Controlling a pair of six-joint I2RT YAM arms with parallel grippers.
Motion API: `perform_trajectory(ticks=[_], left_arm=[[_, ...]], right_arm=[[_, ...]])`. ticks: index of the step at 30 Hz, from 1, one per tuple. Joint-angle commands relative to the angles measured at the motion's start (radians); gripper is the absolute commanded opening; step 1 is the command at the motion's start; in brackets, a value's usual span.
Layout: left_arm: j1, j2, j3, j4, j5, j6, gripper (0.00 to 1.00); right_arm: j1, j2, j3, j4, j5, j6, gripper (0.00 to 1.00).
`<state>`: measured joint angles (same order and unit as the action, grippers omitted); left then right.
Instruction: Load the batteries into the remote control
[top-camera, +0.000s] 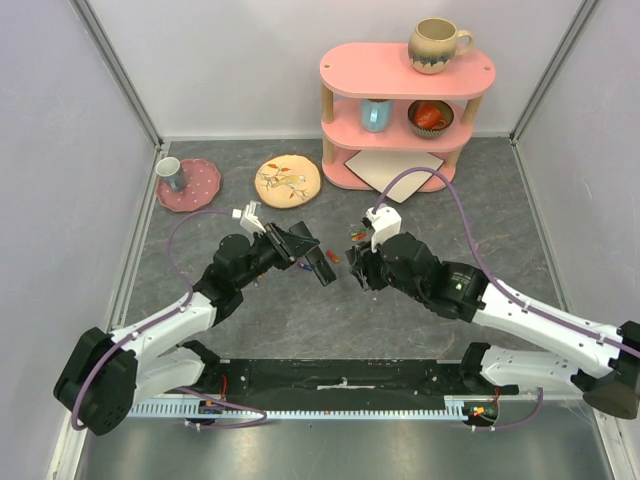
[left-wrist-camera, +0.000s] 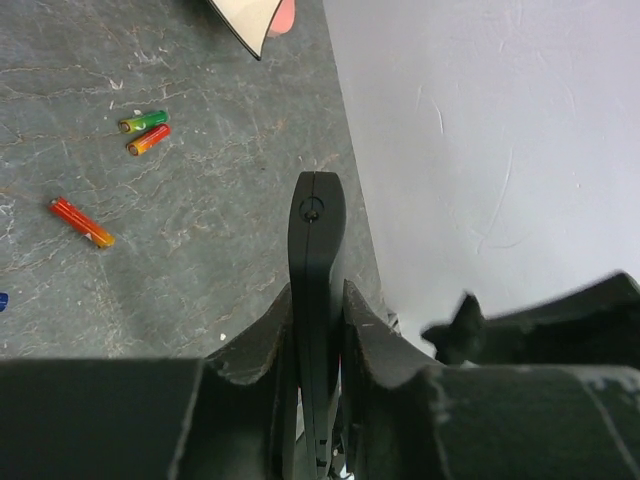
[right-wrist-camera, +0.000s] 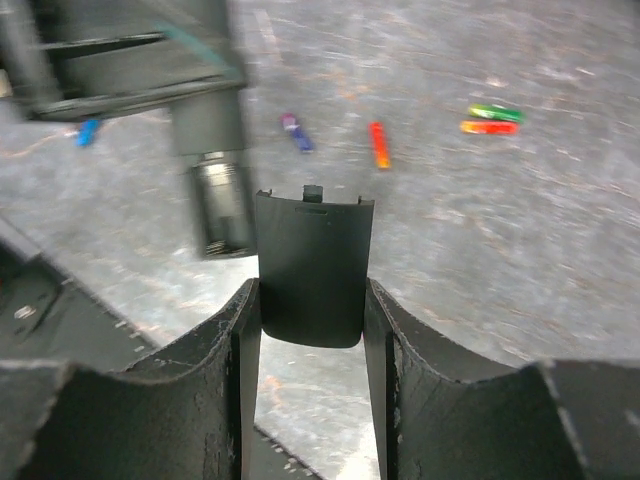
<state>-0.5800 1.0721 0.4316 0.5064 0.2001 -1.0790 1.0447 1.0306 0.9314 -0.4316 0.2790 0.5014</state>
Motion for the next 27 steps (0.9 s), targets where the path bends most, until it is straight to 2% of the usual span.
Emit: perform_trajectory(ticks=[1,4,7,12,21,27], left_arm=[[0.008,-0.085,-0.024,-0.006,-0.022,0.051,0.02],[0.032,-0.190,-0.073,-0.055,-0.011,0.070,0.02],[0.058,-0.315,-0.137,-0.081,0.042,0.070,0.02],[0.088,-0.492,-0.209,-0.175,0.123,0.070,0.02],[0.095,-0.809,-0.352,-0.149,0.139,0.044,0.02],[0.097,-0.824,-0.349,-0.166,0.153,-0.015,0.02]], right_arm=[[-0.110,0.051,-0.043,-0.090,0.118,-0.011,0.43],[-0.335,0.080,-0.110,-0.069,0.089,-0.021,0.44],[-0.438,0.127,-0.138,-0.026,0.078,-0.032,0.44],[-0.534,0.305,-0.125,0.037,0.065,-0.053,0.44],[-0.669,0.532,-0.027,0.085,-0.024,-0.098,0.44],[-0.684,0.621,0.009,0.086,-0.037,-0.104,0.47]])
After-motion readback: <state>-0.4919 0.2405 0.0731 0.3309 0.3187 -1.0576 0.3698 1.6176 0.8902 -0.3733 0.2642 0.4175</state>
